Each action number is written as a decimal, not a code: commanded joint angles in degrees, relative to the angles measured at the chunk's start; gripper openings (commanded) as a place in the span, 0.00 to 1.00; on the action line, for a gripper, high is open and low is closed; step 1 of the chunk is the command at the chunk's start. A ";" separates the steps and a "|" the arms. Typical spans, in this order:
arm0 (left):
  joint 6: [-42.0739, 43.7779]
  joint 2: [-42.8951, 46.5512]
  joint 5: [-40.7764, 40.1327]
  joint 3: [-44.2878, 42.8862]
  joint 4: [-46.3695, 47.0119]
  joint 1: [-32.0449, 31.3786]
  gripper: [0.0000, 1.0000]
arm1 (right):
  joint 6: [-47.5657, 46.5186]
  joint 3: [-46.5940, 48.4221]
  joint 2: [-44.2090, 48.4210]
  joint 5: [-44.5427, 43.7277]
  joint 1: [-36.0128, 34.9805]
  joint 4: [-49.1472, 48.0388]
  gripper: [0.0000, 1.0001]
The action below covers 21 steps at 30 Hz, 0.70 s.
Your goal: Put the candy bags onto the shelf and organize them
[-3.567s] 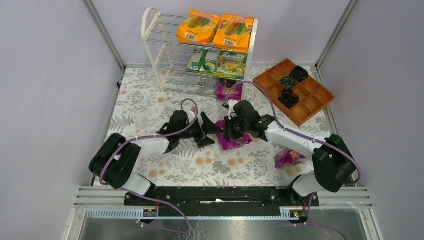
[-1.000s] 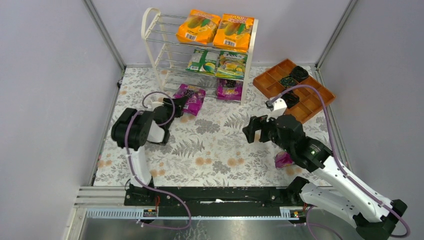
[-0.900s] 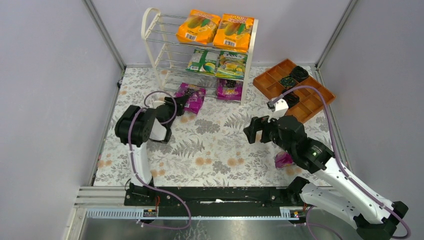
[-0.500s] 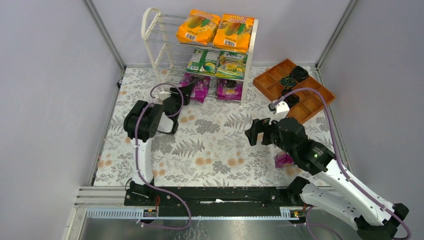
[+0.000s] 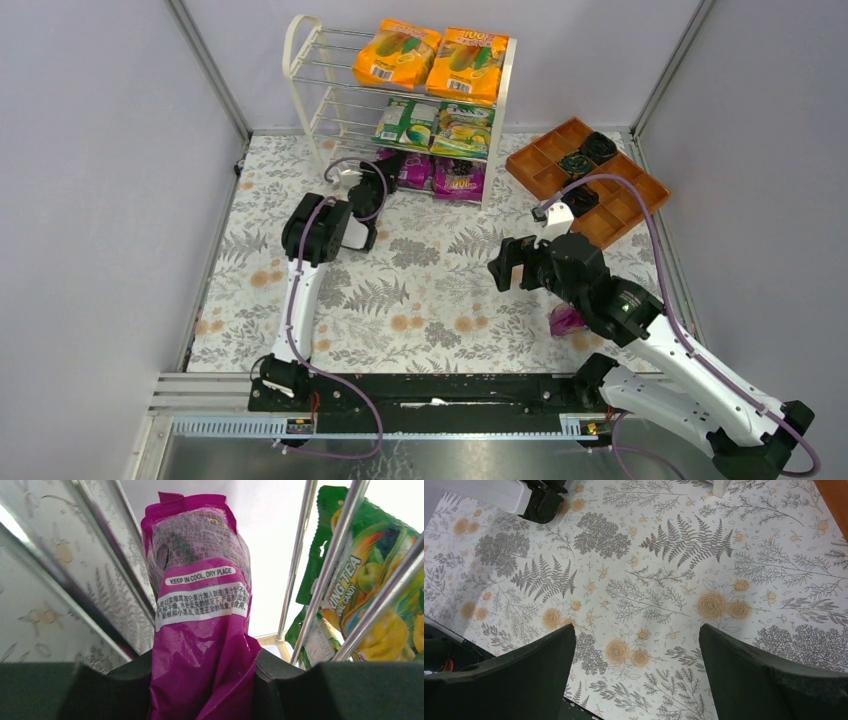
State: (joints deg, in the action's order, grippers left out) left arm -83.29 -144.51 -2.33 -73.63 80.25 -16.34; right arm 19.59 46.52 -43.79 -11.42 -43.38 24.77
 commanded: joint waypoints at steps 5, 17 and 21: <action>1.02 5.44 5.83 1.06 -0.73 -1.95 0.73 | 0.56 -0.65 -0.77 0.13 0.22 -3.52 1.00; -1.37 15.96 16.24 8.25 -21.99 0.00 0.90 | 1.91 -2.04 0.25 0.79 0.22 -4.13 1.00; -1.21 18.90 17.45 11.28 -23.40 1.24 0.99 | 1.98 -1.43 -1.07 0.86 0.22 -3.48 1.00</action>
State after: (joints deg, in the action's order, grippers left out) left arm -84.53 -130.23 11.55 -65.06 59.66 -16.23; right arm 20.86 44.73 -44.34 -10.85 -43.38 22.76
